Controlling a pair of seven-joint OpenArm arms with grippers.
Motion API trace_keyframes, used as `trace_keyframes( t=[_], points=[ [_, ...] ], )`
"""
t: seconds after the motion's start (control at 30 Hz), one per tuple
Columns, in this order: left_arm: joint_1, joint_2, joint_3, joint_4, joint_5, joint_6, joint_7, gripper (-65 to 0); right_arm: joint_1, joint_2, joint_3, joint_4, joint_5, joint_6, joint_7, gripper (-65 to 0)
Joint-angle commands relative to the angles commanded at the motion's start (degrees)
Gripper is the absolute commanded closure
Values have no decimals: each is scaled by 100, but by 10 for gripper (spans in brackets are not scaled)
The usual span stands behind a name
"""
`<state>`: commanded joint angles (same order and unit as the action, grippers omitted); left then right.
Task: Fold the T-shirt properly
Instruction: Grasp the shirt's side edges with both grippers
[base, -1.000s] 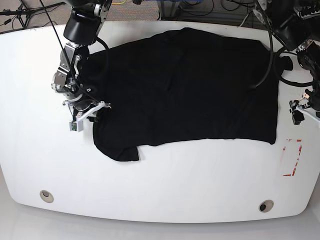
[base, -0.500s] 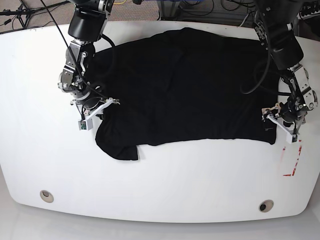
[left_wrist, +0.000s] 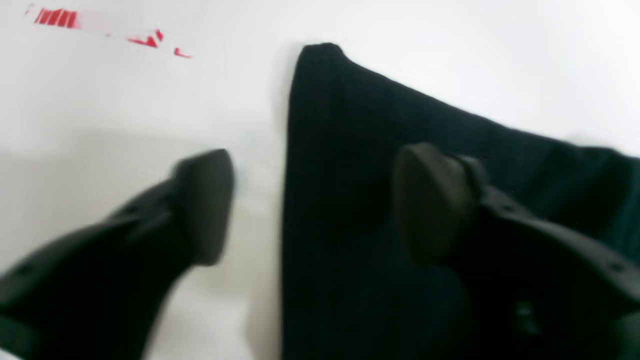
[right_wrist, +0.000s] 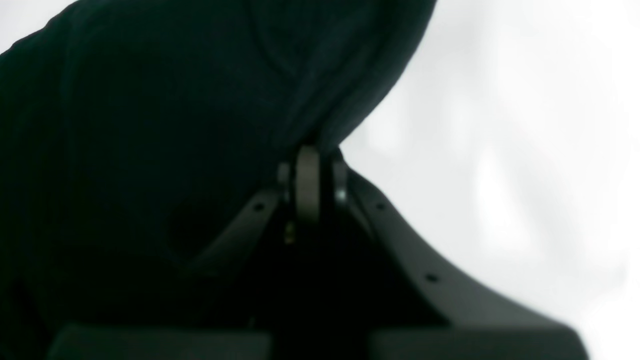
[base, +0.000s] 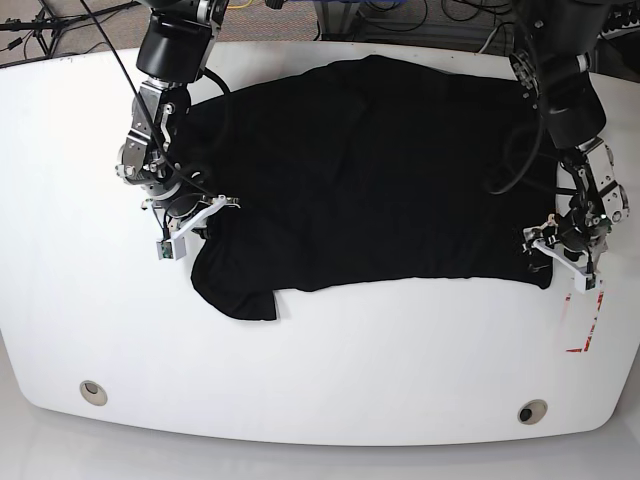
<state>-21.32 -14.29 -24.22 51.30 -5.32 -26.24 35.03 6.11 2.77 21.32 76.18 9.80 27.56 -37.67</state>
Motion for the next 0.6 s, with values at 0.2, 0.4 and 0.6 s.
trace_keyframes(
  t=[0.2,0.4,0.6],
  points=[
    [-26,149,62,9,-9,-387,404,-347,0,0,0,35,0,0,0,0],
    [-18,149,62,9,-9,-431,422,-300,0,0,0,35,0,0,9,0],
    [-9,149,79,9,35,-396,422,0,0,0,-9,35,0,9,18,0]
  ],
)
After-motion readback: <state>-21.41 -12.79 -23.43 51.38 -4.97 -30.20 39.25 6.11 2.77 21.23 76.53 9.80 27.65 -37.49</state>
